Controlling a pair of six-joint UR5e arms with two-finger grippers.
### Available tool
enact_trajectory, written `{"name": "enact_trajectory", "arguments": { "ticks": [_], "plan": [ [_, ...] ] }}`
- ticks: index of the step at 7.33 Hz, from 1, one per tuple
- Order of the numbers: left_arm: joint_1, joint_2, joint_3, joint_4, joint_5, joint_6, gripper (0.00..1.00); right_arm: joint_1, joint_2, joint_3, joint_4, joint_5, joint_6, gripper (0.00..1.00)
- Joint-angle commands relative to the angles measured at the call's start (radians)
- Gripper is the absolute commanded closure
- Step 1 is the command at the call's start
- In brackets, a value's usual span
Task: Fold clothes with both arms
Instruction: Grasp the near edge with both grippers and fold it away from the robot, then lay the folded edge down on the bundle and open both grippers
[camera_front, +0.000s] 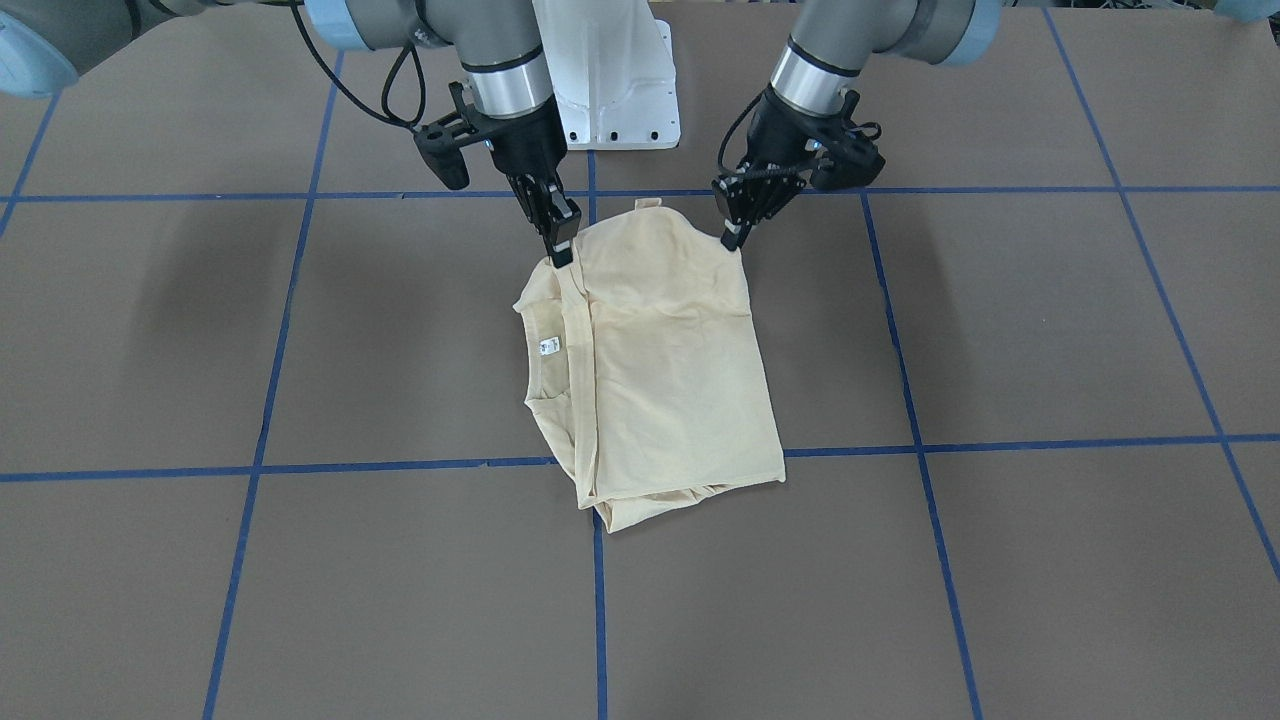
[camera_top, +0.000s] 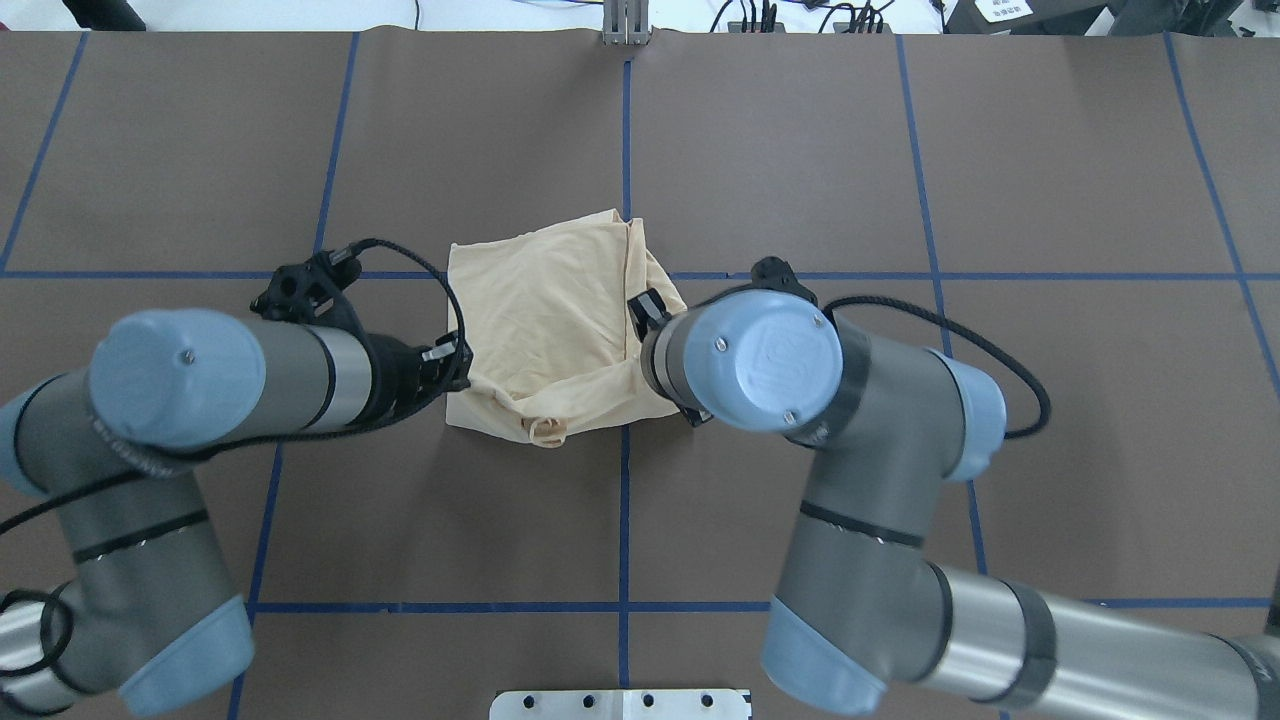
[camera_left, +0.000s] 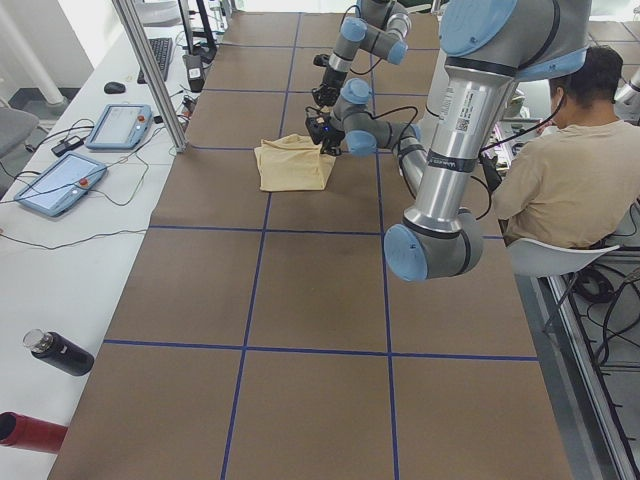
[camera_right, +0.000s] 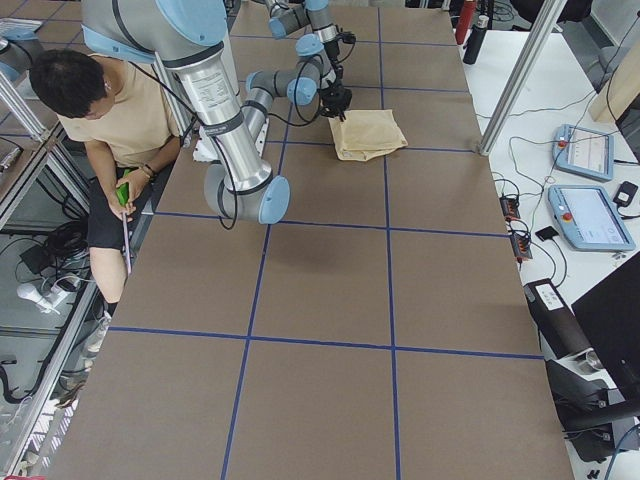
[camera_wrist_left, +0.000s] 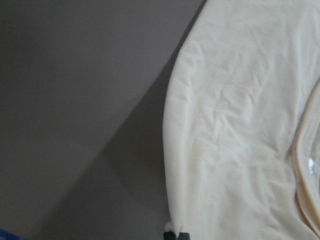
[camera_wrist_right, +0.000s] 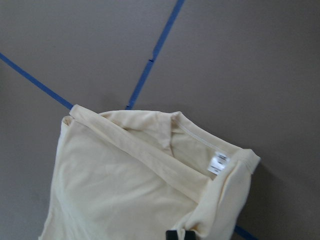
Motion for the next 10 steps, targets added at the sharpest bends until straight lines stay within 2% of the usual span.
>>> {"name": "enact_trajectory", "arguments": {
  "ticks": [1,2,4,5,7,8,9,10],
  "plan": [
    [-0.133,-0.096,0.184,-0.022,-0.035,0.116,1.0,0.112,0.184,-0.33,0.023,0.072,-0.137,1.0],
    [-0.153,-0.126,0.268,-0.064,-0.033,0.134,1.0,0.152,0.19,-0.453,0.163,0.101,-0.181,1.0],
    [-0.163,-0.159,0.467,-0.272,-0.027,0.132,1.0,0.163,0.222,-0.628,0.305,0.104,-0.252,1.0],
    [-0.167,-0.183,0.517,-0.288,-0.025,0.133,1.0,0.166,0.244,-0.679,0.329,0.106,-0.286,1.0],
    [-0.167,-0.202,0.554,-0.307,-0.024,0.133,1.0,0.17,0.268,-0.712,0.353,0.106,-0.321,1.0],
    [-0.169,-0.202,0.587,-0.34,-0.024,0.135,1.0,0.184,0.284,-0.732,0.355,0.107,-0.327,0.96],
    [-0.178,-0.202,0.615,-0.368,-0.021,0.136,1.0,0.207,0.299,-0.755,0.356,0.124,-0.353,0.82],
    [-0.181,-0.203,0.634,-0.387,-0.001,0.136,0.8,0.216,0.307,-0.791,0.39,0.132,-0.366,0.4]
  ]
}}
